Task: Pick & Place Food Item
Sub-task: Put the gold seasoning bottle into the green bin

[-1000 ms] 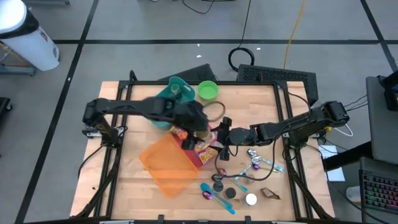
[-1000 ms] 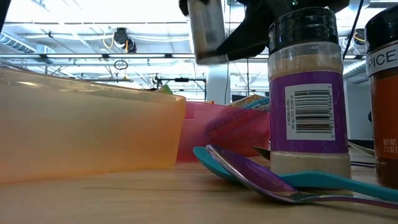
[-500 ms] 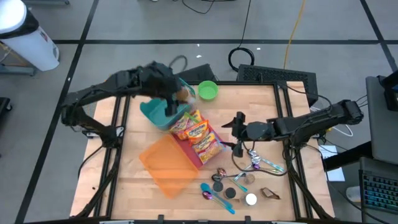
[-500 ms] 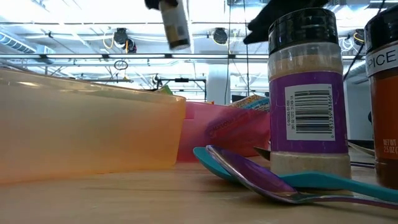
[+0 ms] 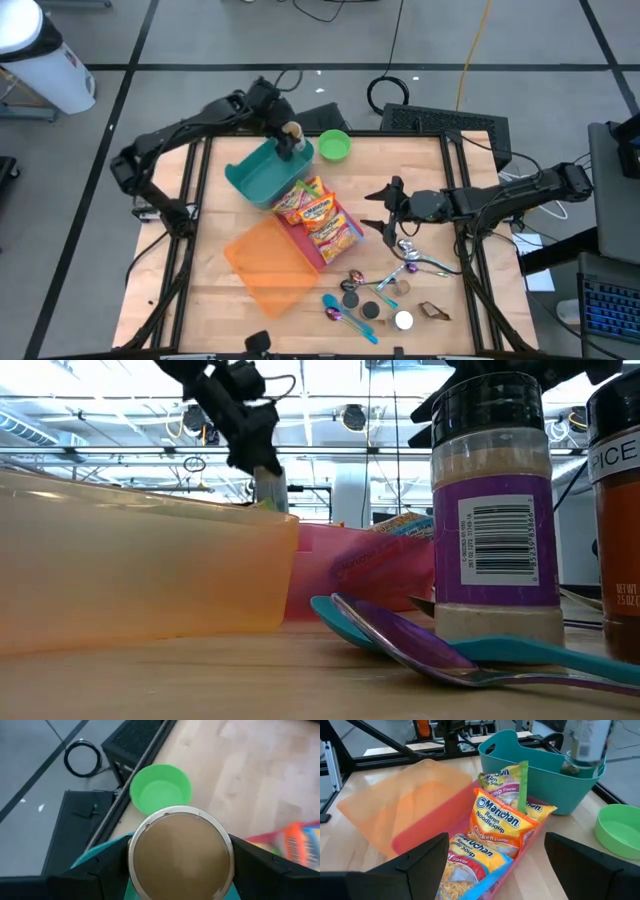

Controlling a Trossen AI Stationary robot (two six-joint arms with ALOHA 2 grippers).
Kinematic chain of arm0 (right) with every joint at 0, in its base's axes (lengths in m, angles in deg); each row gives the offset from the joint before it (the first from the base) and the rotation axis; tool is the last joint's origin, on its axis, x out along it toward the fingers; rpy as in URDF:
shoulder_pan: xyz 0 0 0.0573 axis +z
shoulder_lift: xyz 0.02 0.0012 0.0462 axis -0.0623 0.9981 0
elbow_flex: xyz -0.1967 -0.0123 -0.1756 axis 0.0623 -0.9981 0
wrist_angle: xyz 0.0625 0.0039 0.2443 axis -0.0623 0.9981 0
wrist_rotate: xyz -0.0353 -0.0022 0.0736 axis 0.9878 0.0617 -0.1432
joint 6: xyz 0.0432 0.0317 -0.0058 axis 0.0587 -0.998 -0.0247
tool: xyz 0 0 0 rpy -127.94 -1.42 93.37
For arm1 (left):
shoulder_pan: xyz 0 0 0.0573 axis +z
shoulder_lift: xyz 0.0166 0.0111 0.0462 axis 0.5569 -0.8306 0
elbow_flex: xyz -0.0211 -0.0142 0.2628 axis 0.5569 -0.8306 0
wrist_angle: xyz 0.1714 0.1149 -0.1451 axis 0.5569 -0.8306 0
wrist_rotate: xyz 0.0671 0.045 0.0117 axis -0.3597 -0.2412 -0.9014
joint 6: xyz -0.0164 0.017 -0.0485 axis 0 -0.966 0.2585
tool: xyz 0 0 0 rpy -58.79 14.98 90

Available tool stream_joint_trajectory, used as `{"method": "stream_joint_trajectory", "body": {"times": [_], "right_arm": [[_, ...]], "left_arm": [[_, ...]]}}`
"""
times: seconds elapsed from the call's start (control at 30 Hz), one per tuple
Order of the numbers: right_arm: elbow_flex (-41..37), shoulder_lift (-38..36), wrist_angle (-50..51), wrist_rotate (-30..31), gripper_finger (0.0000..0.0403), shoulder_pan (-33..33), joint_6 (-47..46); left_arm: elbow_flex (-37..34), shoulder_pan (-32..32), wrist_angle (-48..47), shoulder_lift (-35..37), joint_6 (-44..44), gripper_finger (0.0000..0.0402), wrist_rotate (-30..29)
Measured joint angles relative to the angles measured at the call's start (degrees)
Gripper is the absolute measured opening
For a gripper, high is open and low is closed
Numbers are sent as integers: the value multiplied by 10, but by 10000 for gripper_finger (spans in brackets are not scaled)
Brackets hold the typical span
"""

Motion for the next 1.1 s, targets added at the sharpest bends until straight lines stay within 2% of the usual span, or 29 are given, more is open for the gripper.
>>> {"method": "stream_joint_trajectory", "body": {"times": [0.37, 0.67, 0.9, 1.1], "right_arm": [[0, 0, 2, -1, 322, 2, 2], [0, 0, 2, -1, 321, 2, 2], [0, 0, 2, -1, 322, 2, 4], [0, 0, 2, -2, 322, 2, 4]], "left_arm": [[0, -1, 5, -68, 8, 279, 16], [-64, -4, 88, -79, 34, 279, 43], [-116, -10, 130, -79, 46, 279, 34], [-132, -19, 147, -79, 45, 279, -19]]}}
